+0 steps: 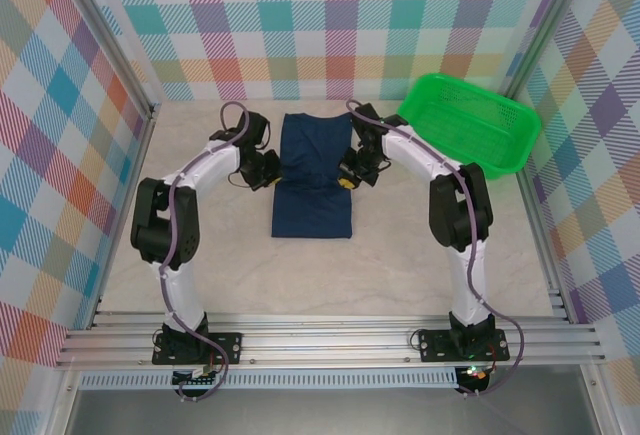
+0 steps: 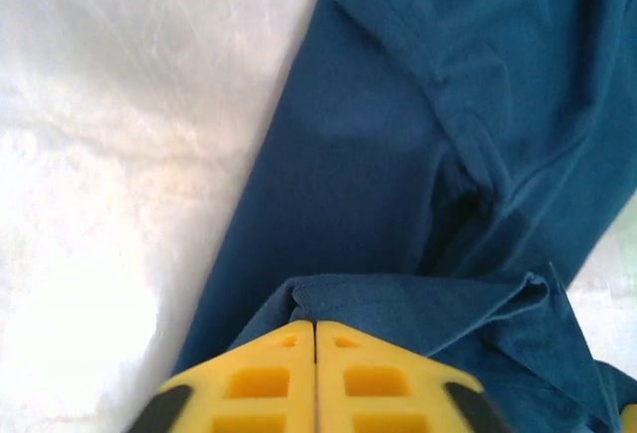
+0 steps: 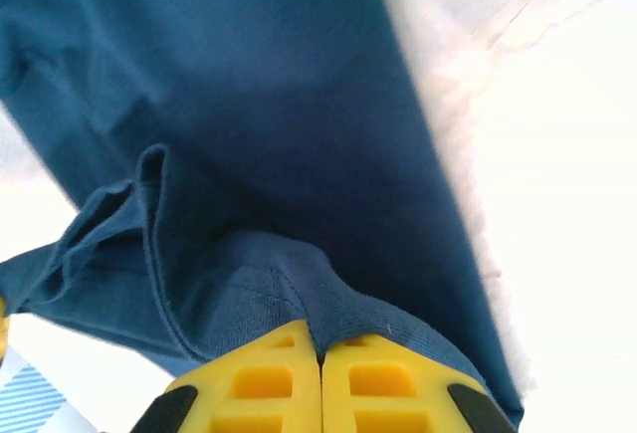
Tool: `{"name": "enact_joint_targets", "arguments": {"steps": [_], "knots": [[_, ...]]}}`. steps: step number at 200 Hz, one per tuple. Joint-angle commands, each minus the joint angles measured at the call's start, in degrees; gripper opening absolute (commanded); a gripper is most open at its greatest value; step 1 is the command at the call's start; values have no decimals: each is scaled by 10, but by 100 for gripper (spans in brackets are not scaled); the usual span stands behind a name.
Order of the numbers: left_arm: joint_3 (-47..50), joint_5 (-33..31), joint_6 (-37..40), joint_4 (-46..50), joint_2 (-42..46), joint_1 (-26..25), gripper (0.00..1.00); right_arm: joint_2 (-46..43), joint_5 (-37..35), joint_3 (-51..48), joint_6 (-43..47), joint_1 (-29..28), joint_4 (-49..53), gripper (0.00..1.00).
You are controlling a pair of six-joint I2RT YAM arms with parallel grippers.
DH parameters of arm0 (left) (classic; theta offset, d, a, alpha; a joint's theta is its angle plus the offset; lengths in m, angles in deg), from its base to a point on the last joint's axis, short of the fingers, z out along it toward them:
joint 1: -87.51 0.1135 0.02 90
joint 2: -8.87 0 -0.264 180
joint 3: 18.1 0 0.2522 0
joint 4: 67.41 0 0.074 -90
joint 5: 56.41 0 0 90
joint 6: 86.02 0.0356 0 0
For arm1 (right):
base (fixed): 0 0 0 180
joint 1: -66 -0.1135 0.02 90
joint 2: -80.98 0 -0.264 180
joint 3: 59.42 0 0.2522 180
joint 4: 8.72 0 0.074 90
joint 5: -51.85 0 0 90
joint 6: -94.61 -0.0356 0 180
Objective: Fold and stack the t-shirts
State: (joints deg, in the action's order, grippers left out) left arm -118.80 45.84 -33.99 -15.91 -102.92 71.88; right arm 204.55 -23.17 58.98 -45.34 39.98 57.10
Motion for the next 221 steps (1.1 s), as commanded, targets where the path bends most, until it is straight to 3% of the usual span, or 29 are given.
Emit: {"name": "enact_joint_targets", "arguments": {"steps": [1, 17, 45, 58, 80, 97, 144, 166, 195, 221], "knots": [[-35, -15, 26, 27, -24, 10, 30, 19, -7, 5, 22, 14, -6, 34], [-34, -27, 26, 29, -1, 10, 39, 6, -19, 5, 31, 20, -8, 48], [32, -24, 7, 9, 84, 8, 42, -72, -50, -54, 29, 22, -44, 53], [85, -2, -11, -6, 119, 3, 39, -106, -47, -98, 21, 16, -70, 50], [174, 35, -46, -43, 158, -9, 28, -118, -27, -149, 20, 0, -98, 32], [200, 54, -66, -73, 152, -20, 21, -99, -20, -153, 21, -4, -109, 26], [92, 45, -62, -69, 34, -27, 25, -32, -70, -87, 54, 10, -72, 26], [25, 8, -37, -29, -19, -26, 24, 5, -75, -48, 75, 18, -48, 23], [-19, -14, -16, -17, -61, -15, 29, 39, -61, -7, 92, 20, -36, 39], [-54, -26, 11, 11, -97, -10, 26, 64, -37, 9, 87, 19, -36, 31]]}}
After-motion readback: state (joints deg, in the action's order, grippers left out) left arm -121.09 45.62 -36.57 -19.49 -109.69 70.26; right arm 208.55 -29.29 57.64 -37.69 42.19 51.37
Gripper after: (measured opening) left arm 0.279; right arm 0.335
